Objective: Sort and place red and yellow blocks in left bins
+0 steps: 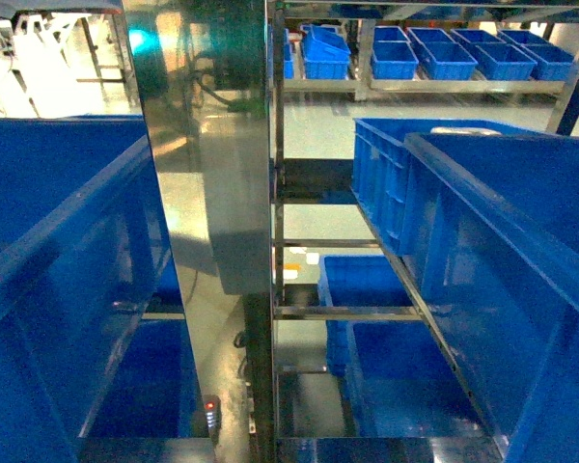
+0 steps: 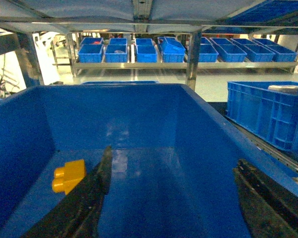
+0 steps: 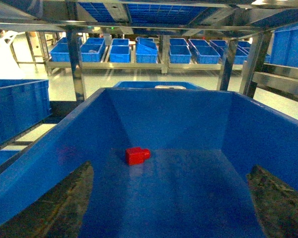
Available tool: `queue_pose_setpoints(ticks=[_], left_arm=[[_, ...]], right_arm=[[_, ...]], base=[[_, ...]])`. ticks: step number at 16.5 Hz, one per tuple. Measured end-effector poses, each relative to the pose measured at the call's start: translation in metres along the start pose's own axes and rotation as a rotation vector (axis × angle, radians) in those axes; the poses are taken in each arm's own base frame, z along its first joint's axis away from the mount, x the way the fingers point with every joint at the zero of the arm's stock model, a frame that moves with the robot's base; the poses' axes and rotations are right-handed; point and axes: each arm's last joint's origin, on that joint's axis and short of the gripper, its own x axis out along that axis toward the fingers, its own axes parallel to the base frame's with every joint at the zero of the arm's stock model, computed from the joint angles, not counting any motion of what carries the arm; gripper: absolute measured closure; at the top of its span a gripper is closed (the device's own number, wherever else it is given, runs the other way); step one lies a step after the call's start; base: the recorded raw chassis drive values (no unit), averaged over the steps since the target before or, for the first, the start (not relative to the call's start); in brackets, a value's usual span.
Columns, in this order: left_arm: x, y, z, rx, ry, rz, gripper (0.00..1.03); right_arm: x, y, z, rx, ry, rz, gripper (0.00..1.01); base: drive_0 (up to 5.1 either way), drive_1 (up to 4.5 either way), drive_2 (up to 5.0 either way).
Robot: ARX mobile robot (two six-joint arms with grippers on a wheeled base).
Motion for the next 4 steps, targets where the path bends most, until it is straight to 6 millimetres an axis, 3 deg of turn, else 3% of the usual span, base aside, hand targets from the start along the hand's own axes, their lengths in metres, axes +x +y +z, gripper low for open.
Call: queue_pose_setpoints(ticks=[1,4], left_arm=[[0.0000,0.0000,0.0000,0.000,0.000,0.000,0.23],[0.0000,0.0000,0.0000,0.000,0.000,0.000,0.03]], right_arm=[[0.0000,0.0000,0.0000,0.001,0.000,0.000,0.02],[0.0000,0.0001,0.0000,0.003,0.000,0.002,0.03]], base=[[0.0,0.00,0.0],[0.0,0.00,0.0]])
